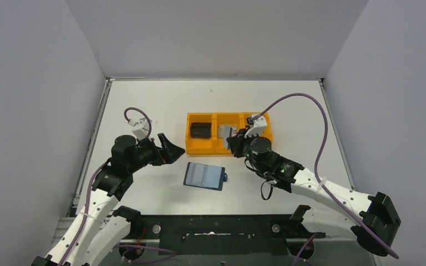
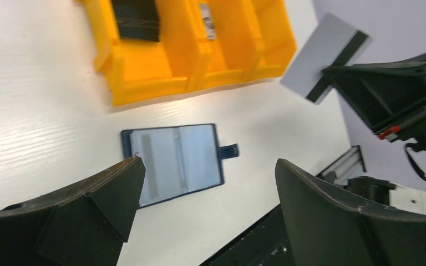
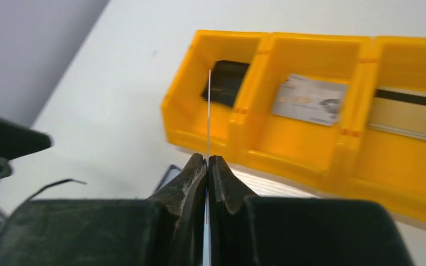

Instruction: Take the credit cards out of the card holder

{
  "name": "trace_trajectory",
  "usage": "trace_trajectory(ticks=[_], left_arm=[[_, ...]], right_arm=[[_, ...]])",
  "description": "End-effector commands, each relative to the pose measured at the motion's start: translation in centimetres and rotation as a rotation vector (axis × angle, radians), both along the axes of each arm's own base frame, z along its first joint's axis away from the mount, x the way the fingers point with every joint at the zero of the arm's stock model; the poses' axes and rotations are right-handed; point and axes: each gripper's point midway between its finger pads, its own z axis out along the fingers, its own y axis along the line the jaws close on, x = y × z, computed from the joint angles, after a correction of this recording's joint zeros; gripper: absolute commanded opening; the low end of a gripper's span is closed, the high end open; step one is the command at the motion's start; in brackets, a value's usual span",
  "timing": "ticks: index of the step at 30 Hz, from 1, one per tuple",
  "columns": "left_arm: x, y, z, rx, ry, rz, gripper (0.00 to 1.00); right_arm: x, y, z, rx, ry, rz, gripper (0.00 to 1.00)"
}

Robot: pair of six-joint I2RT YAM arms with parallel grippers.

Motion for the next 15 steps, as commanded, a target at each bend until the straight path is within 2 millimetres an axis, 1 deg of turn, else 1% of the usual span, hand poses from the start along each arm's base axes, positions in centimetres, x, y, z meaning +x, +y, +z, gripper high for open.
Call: trace_trajectory(ticks=[1,2,4,6,7,9,10,12,13,15], left_arm=[[1.1,2.7,1.0,0.180,-0.065,0.078,0.89],[1.3,2.9,1.5,0.190,-0.099,0.085,0.89],[1.7,3.6,1.4,0.226,-0.137,0.112,0.90],[2.0,5.0,0.0,0.294,-0.133,0.164,0.90],[2.1,5.9,-0.8,0.323,-0.112,0.214,0.90],[2.3,7.6,-1.3,0.352,-0.082,0.312,0.90],[2.3,8.0,-1.3,0.361,-0.079,0.336,0.90],[2.3,8.3,-0.8,0.363,-0.102,0.348,0.90],[2.3,8.4,-1.1,0.369,-0.103,0.349,0.90],[2.2,8.6,-1.4,0.376,-0.095,0.358,0.90]], right_arm=[[3.0,-5.2,0.9,-0.358,-0.162,-0.176,0.00],[3.4,-5.4,1.2,-0.415,-0.184,-0.178,0.00],[4.4,-6.3,1.5,-0.544,-0.207,-0.231,0.00],[4.9,-6.6,2.6,-0.673,-0.227,-0.297,0.00],[5.0,-6.5,3.2,-0.746,-0.254,-0.309,0.00],[5.4,-5.4,3.3,-0.898,-0.324,-0.280,0.00],[5.9,-4.9,3.2,-0.943,-0.356,-0.268,0.00],[7.0,-4.4,1.9,-1.039,-0.365,-0.215,0.00],[7.7,-4.1,1.3,-1.061,-0.361,-0.180,0.00],[8.7,-2.8,0.1,-1.038,-0.359,-0.046,0.00]])
